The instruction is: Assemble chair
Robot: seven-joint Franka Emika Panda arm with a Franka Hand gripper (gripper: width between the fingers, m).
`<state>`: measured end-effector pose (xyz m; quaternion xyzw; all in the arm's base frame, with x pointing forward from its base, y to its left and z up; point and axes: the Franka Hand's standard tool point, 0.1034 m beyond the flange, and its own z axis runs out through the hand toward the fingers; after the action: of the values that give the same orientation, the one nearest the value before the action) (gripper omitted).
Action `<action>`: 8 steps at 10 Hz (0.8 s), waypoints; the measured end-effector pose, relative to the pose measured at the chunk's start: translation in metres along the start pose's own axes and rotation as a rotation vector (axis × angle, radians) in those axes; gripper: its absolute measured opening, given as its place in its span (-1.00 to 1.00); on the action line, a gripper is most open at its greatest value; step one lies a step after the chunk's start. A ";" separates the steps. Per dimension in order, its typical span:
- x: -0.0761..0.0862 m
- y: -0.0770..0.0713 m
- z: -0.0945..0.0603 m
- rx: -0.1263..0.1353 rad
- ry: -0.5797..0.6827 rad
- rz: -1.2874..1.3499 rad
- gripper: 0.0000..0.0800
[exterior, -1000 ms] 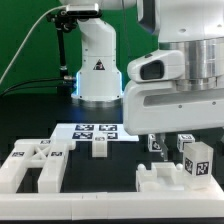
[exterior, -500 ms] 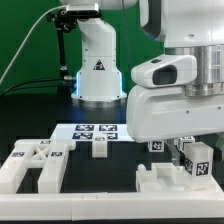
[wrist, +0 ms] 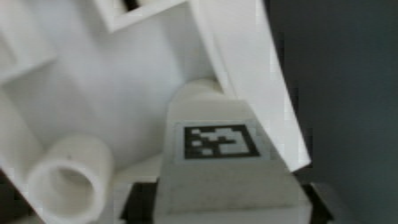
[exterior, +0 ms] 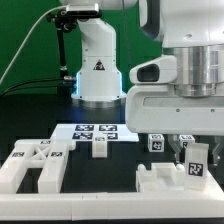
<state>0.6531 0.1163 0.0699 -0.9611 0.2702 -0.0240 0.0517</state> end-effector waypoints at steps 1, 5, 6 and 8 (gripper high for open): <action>0.001 0.002 0.001 0.012 -0.005 0.167 -0.29; 0.000 0.003 0.001 0.031 -0.049 0.719 -0.29; -0.001 0.003 0.002 0.028 -0.049 0.750 -0.29; -0.001 0.003 0.002 0.030 -0.047 0.683 0.01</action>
Offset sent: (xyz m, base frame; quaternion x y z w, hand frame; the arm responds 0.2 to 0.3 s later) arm 0.0172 0.0212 0.0142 0.0788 -0.0495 0.3621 0.9275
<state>0.6509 0.1145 0.0678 -0.8147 0.5746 0.0128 0.0770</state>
